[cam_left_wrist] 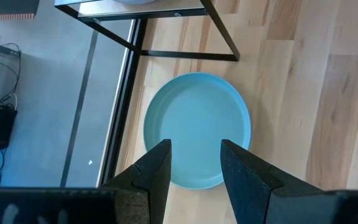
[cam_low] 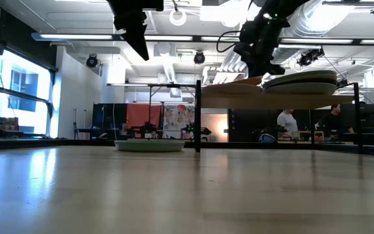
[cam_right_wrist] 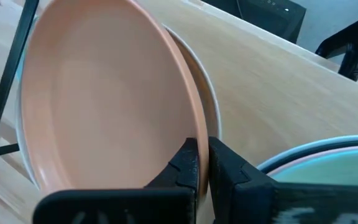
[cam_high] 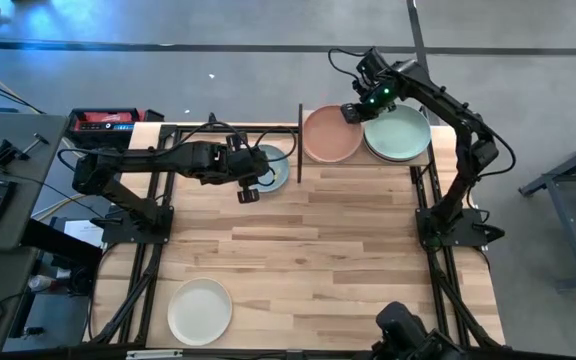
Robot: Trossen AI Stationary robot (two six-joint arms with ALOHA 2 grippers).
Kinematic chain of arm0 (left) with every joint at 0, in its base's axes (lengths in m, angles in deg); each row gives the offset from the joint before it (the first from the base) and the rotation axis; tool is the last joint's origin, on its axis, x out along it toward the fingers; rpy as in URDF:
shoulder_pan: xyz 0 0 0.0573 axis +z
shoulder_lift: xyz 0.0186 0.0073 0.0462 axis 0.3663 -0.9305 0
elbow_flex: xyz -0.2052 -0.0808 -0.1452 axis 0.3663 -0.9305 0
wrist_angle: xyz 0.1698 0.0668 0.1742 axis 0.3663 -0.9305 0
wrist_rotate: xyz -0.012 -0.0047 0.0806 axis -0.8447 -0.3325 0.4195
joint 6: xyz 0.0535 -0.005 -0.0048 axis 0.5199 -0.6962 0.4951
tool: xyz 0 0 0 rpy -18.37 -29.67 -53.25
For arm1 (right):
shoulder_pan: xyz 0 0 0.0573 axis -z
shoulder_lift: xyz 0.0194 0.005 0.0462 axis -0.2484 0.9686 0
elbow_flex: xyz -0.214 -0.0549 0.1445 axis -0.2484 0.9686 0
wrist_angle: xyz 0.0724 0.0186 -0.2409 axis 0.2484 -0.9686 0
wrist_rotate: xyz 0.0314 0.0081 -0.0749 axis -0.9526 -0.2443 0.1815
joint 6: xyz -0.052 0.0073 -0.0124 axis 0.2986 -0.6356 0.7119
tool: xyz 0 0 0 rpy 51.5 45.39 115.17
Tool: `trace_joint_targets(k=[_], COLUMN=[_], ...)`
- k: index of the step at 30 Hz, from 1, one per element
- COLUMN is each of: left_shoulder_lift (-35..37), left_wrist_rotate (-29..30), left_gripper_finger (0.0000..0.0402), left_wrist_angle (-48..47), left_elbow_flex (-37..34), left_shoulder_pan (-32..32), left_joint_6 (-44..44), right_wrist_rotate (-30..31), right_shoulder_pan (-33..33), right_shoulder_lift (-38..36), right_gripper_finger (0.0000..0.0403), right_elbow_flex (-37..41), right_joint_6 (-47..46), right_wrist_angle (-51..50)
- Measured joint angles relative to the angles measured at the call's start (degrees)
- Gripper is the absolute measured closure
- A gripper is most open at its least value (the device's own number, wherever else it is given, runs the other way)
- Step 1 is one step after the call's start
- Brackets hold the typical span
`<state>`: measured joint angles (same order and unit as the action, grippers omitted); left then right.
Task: Place and stack plates onto a shelf
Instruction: Stack the brown plate on the top of the white plate on the shelf, then adjust the left stacked plates on the shelf
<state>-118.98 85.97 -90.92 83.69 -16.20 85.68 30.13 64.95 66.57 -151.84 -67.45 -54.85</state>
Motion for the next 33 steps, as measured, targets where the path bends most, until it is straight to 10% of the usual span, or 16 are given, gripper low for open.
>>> trace_joint_targets(k=[17, 23, 33], left_shoulder_lift=[0.00, 0.00, 0.00], left_wrist_rotate=[0.02, 0.02, 0.02], left_gripper_finger=[0.0273, 0.0273, 0.0273], left_wrist_angle=[0.02, 0.02, 0.02], left_elbow_flex=[0.00, 0.00, 0.00], left_shoulder_pan=[-0.01, -0.01, -0.01], left_joint_6=[0.00, -0.01, -5.49], right_wrist_rotate=[2.86, -5.47, -5.82], right_shoulder_pan=[0.00, -0.43, -16.38], right_shoulder_lift=[0.00, 0.00, -0.09], right_gripper_finger=[0.0332, 0.0332, 0.0332], right_elbow_flex=[0.00, -1.89, -3.85], right_joint_6=[1.17, 1.11, -1.64], right_wrist_angle=[0.61, -0.88, -6.23])
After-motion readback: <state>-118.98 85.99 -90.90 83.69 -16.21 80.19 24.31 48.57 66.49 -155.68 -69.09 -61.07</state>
